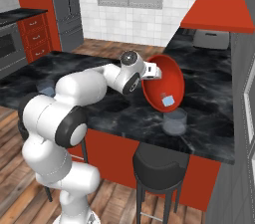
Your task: There are four ice cubes in the ice bowl. Place two ice cubes in each glass of water.
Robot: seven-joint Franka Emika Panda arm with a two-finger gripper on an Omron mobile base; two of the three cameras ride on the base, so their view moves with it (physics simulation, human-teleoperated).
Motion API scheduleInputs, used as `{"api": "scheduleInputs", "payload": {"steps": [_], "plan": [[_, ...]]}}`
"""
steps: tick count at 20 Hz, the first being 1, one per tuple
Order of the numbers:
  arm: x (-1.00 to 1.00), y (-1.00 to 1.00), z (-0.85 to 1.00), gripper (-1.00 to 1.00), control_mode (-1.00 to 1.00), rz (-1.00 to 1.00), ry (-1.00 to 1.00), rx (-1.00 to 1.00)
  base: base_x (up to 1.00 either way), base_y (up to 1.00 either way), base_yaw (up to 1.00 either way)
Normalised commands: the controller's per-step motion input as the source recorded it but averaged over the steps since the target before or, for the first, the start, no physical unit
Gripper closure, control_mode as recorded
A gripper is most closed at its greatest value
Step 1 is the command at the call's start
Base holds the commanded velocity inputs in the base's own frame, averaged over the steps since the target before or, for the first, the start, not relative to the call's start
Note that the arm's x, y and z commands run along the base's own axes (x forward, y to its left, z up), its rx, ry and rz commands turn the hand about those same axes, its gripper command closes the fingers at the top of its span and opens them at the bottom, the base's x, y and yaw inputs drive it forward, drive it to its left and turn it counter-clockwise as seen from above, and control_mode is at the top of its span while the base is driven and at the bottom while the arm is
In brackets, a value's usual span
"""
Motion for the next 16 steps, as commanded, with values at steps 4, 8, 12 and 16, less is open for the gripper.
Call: {"api": "scheduleInputs", "payload": {"steps": [4,8,12,16], "plan": [[0.00,0.00,0.13,1.00,-1.00,0.00,-0.05,0.06,0.00,0.00,0.00],[-0.01,0.00,0.23,1.00,-1.00,0.00,-0.07,0.05,0.00,0.00,0.00],[0.00,0.00,0.20,1.00,-1.00,0.00,-0.06,0.04,0.00,0.00,0.00],[0.00,0.00,0.23,1.00,-1.00,0.00,-0.06,0.04,0.00,0.00,0.00]]}}
